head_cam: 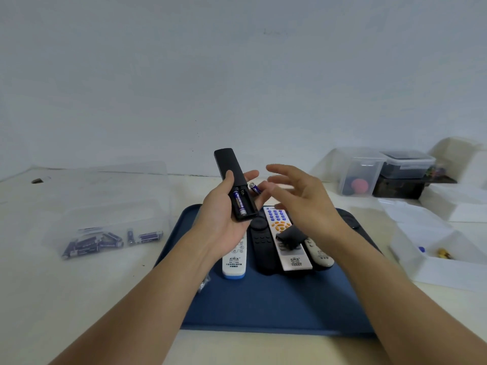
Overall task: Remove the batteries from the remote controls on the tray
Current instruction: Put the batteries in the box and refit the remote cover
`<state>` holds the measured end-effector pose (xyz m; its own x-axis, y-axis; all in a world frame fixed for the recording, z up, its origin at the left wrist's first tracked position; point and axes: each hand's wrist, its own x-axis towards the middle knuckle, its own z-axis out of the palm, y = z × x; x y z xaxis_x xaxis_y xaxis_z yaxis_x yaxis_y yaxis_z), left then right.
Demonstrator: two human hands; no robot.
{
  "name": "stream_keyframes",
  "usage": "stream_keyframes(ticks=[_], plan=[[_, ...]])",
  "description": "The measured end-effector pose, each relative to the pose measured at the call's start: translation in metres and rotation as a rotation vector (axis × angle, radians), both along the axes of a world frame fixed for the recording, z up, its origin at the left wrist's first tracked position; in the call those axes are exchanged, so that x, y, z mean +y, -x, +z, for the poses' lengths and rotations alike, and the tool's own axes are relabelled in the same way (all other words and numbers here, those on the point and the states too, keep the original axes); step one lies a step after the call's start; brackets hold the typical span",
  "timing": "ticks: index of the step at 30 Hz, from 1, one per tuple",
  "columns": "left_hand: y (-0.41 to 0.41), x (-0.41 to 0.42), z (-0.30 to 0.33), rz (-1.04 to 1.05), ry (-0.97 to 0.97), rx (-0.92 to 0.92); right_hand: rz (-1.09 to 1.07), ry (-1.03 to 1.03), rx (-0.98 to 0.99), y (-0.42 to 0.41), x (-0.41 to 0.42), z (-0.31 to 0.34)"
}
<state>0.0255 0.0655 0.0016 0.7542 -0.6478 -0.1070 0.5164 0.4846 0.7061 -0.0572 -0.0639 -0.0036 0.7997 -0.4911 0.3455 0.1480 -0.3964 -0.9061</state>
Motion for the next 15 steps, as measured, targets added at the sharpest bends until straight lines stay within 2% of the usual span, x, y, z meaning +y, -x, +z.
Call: stream_keyframes(ticks=[2,3,6,11,13,15], plan=[[0.0,0.0,0.001,0.011,0.037,0.022,0.137,-0.266,0.076,0.0,-0.003,0.0],[0.0,-0.001,0.001,0.014,0.049,0.028,0.194,-0.333,0.098,0.0,-0.004,-0.001],[-0.002,-0.001,0.0,0.015,0.058,0.034,0.272,-0.365,0.079,0.001,-0.005,-0.005],[-0.004,-0.001,-0.001,0.016,0.051,-0.005,0.196,-0.447,0.033,0.001,-0.007,-0.005],[-0.004,-0.003,-0.004,-0.002,0.019,-0.072,0.081,-0.399,-0.016,0.002,-0.006,0.0],[-0.002,-0.003,-0.006,-0.019,-0.029,-0.145,-0.005,-0.149,-0.024,0.004,-0.004,0.005]])
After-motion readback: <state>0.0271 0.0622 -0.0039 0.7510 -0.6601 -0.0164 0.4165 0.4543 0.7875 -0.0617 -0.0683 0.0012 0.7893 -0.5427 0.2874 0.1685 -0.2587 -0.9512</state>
